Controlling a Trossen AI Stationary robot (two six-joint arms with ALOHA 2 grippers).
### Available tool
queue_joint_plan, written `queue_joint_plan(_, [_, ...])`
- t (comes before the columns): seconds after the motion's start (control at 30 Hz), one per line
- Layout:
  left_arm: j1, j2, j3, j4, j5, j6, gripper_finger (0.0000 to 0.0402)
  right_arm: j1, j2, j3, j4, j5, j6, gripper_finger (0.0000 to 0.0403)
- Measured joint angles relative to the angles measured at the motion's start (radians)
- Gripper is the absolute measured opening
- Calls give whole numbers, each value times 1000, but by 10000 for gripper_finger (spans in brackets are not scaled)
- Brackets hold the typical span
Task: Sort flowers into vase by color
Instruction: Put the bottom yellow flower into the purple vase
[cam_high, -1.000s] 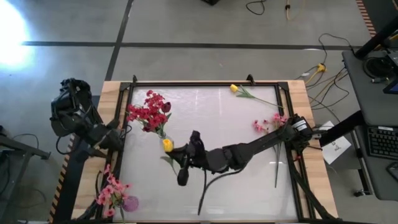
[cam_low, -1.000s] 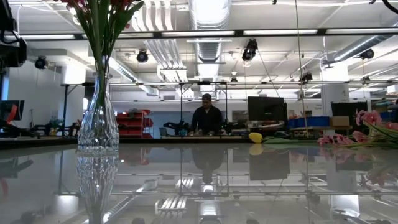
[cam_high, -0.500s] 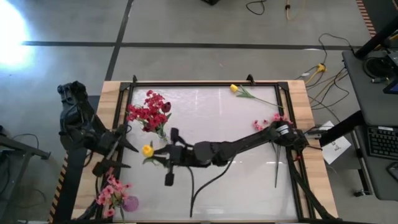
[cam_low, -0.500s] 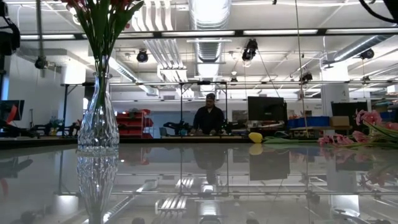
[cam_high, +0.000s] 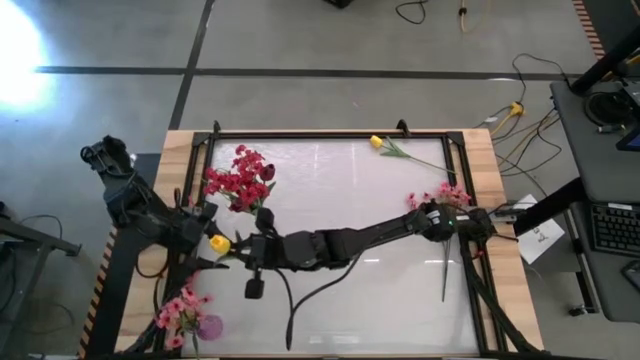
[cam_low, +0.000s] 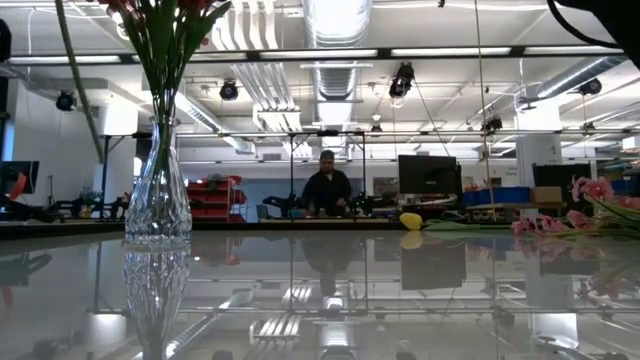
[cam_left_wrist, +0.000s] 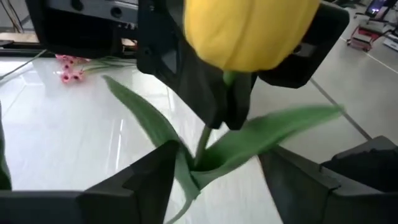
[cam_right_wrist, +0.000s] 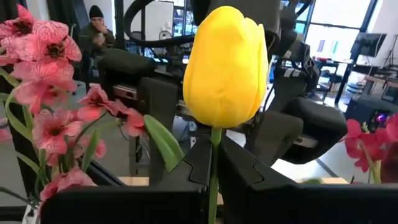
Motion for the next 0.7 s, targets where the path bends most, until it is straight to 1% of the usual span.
queue_joint_plan(0.07, [0, -3, 0, -4, 0, 0, 194, 0, 0, 0, -1, 0, 6, 12])
queue_joint_plan(0.13, [4, 1, 0, -3, -1, 4, 158, 0, 0, -1, 7, 0, 5, 12])
queue_joint_plan(0.2, [18, 13, 0, -3, -1, 12, 113, 0, -1, -1, 8, 0, 6, 13])
queue_joint_plan(0.3, [43, 29, 0, -4, -2, 30, 35, 0, -2, -1, 3, 1, 6, 13])
queue_joint_plan(0.33, [48, 31, 0, -6, -1, 33, 18, 0, -2, -1, 1, 3, 8, 13])
queue_joint_plan(0.37, [51, 31, 0, -7, 0, 34, 11, 0, -2, -2, 0, 4, 13, 13])
queue_joint_plan(0.43, [52, 29, 5, -15, 1, 45, 12, 0, -2, -2, -1, 5, 13, 16])
queue_joint_plan(0.5, [52, 22, 21, -56, 14, 59, 6, 5, -6, -2, -1, 6, 0, 32])
queue_joint_plan(0.6, [52, 11, 80, -163, 63, 64, 2, 17, -25, -2, -5, 19, -13, 77])
queue_joint_plan(0.7, [51, 7, 179, -254, 97, 66, 1, 45, -58, -2, -5, 91, -46, 128])
